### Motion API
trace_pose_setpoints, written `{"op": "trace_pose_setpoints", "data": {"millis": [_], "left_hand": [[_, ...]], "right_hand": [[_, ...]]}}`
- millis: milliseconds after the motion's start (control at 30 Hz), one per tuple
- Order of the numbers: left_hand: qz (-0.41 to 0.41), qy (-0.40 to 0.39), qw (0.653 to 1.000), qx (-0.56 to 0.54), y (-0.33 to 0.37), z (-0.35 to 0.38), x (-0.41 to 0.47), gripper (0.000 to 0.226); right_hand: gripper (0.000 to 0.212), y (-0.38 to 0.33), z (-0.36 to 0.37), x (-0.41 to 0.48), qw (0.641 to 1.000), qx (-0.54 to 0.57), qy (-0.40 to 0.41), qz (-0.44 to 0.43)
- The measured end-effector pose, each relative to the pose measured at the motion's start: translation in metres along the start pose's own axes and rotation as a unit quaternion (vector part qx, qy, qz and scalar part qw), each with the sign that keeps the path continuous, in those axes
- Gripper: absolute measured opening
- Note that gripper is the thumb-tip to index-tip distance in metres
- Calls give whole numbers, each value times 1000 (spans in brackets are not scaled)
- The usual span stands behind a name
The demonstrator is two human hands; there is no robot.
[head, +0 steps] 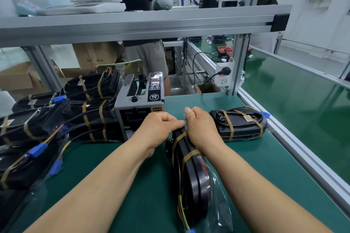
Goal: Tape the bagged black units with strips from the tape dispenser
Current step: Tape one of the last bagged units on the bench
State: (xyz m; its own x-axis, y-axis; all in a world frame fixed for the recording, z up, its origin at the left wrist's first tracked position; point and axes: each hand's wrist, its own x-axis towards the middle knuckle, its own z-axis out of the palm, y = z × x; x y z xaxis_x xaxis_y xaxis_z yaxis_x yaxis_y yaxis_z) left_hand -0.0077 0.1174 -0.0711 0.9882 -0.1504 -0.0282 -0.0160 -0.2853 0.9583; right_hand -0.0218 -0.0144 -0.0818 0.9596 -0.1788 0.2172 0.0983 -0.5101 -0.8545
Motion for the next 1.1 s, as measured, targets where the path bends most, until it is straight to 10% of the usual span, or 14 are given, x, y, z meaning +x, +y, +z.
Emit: {"op": "trace_pose_setpoints", "data": {"millis": [533,900,1100], "left_hand": [[-93,28,984,-151,-3,7,-15,12],[-79,19,985,-154,5,4,-37,22],[-8,-63,986,-157,12,-26,-67,29]], "right_hand": [[51,-6,-3,0,999,33,-9,19],[82,-16,-37,-18,948,-65,-265,167],[42,-27,-59,-31,923,88,-346,146]]}}
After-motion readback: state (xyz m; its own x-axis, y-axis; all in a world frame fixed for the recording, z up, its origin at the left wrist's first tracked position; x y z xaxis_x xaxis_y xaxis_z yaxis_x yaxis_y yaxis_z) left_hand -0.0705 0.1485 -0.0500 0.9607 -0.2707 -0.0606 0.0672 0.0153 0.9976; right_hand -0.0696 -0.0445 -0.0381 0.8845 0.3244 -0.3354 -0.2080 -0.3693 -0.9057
